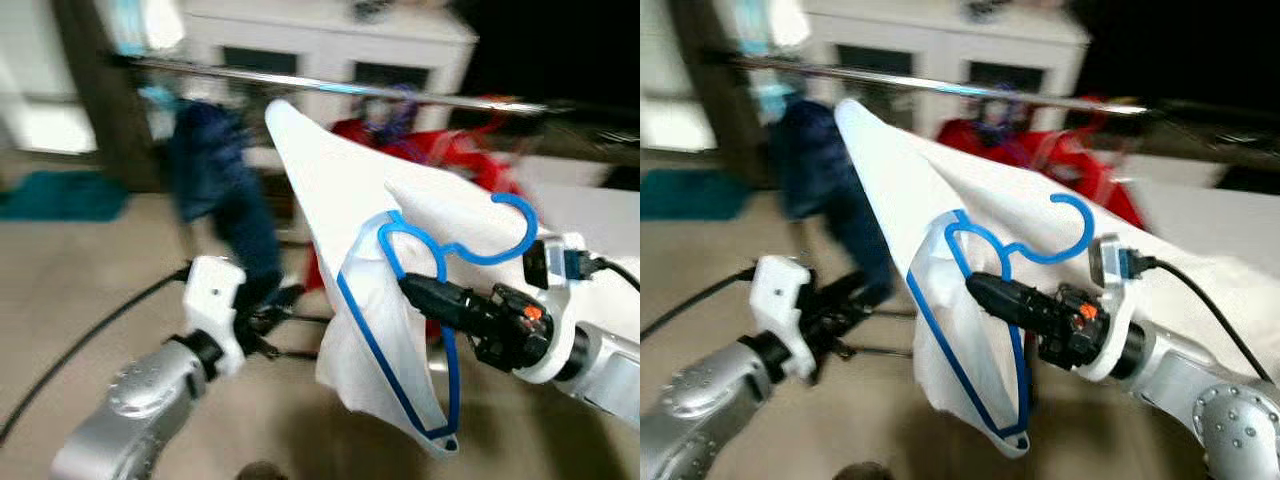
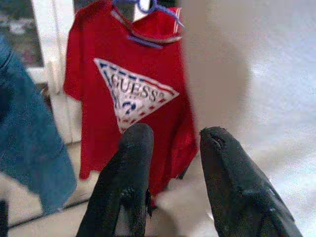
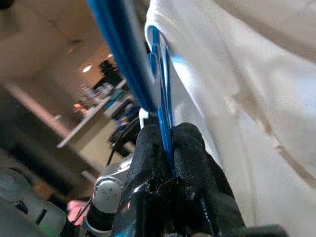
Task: Hang hanger
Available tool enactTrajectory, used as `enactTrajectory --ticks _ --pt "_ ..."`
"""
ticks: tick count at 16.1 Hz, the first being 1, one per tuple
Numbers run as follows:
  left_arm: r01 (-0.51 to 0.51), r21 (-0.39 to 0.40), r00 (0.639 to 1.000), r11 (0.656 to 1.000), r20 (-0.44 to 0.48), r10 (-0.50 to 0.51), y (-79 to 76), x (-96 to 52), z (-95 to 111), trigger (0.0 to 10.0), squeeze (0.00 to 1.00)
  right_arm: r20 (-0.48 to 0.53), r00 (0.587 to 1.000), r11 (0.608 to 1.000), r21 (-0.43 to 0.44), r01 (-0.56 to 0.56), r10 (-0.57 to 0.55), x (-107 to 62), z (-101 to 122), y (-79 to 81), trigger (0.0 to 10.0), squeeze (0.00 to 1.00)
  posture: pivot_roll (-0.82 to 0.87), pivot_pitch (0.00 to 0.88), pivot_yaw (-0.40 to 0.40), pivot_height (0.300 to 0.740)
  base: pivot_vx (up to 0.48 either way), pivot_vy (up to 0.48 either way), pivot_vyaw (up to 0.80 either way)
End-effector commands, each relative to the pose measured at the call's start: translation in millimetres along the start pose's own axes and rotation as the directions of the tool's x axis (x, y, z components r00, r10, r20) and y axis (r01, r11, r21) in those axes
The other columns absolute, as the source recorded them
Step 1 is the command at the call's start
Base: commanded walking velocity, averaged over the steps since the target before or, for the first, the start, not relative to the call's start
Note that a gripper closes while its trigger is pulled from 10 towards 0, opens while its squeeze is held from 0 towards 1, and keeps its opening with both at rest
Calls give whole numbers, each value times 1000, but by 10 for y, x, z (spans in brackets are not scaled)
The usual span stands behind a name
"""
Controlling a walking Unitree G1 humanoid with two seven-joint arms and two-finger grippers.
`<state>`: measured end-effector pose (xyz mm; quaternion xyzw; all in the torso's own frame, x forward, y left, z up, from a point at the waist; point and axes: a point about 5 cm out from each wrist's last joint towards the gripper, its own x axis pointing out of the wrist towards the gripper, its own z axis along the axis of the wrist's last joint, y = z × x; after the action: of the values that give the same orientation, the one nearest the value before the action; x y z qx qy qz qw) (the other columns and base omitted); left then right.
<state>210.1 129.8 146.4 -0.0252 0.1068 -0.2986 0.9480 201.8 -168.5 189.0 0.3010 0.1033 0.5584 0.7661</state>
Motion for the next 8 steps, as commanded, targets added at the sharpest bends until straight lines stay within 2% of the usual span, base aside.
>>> enactTrajectory --ticks 1,6,8 --pt "-10 20 1000 1000 11 10 20 -3 31 10000 0 3 1000 999 -33 -19 19 9 40 43 10000 0 99 0 -66 740 0 0 788" --pt "-109 32 994 994 21 108 126 33 2 10000 0 -2 997 996 -38 77 -77 -28 -28 -70 10000 0 101 0 -70 740 0 0 793" --pt "-194 65 981 979 22 193 205 44 -55 10000 0 -12 990 989 -41 139 -140 -55 -84 -131 10000 0 101 0 -70 740 0 0 775"
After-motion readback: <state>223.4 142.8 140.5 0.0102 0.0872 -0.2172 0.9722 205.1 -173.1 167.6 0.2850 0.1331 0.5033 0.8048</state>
